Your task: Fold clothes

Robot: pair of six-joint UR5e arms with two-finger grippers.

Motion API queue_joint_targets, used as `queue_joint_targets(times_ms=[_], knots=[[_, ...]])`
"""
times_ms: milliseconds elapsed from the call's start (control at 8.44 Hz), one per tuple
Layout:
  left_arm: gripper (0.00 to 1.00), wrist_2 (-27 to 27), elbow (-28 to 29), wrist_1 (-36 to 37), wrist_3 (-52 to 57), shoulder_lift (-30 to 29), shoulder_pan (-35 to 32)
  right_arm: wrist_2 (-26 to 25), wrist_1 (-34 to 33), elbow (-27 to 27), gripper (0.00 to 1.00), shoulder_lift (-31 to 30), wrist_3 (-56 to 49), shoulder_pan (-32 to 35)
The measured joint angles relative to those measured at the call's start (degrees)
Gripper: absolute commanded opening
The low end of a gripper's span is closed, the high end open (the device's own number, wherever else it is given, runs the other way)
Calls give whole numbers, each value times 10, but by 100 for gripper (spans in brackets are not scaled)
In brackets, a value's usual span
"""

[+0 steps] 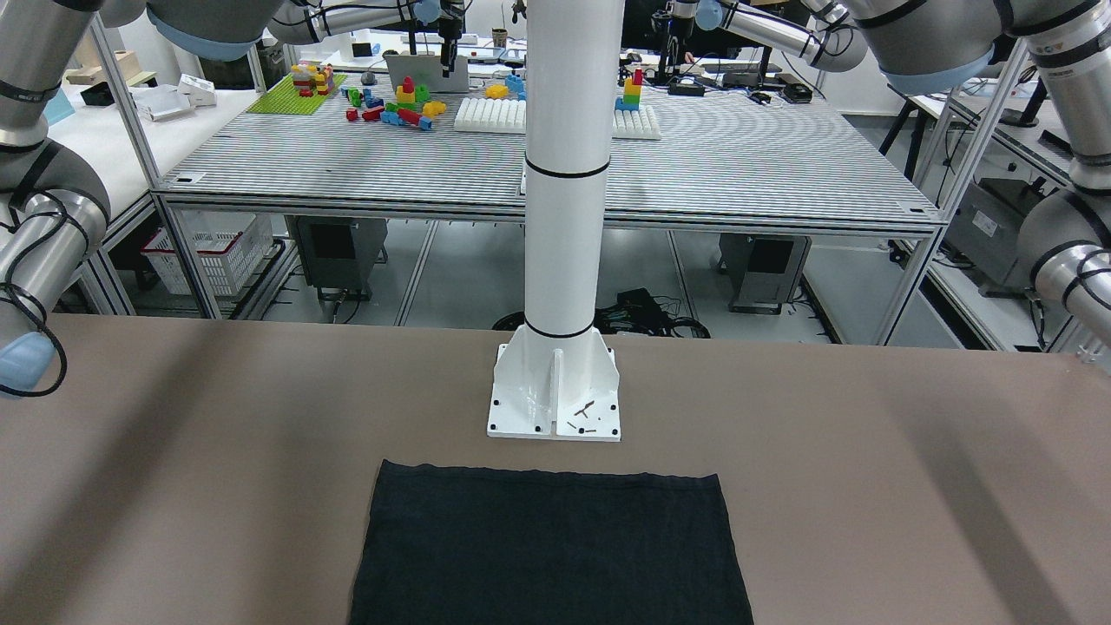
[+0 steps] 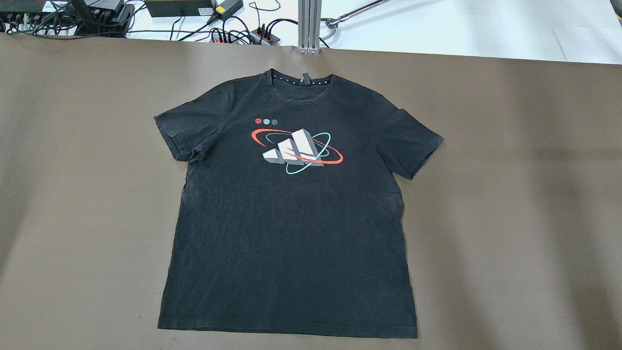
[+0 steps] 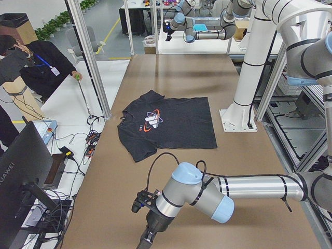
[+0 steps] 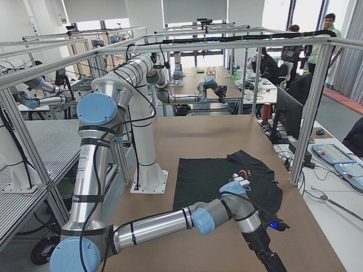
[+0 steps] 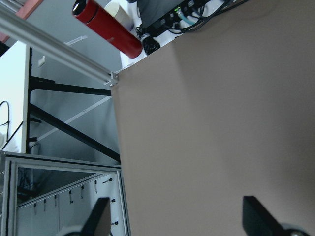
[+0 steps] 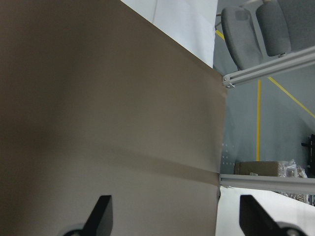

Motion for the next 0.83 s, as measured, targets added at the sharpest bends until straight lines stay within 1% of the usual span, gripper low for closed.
queue_joint_targets(times_ms=[237, 474, 711, 830], knots=[[94, -67, 49, -1, -3, -54, 25, 5, 1, -36, 94, 49, 39, -52], [94, -116, 75, -2, -62, -96, 67, 29, 1, -73, 93, 106, 124, -105], [94, -131, 102, -7, -170, -152, 138, 47, 8, -109, 93, 163, 215, -151], [94, -132, 133, -28, -236, -189, 180, 60, 24, -125, 93, 181, 259, -166]])
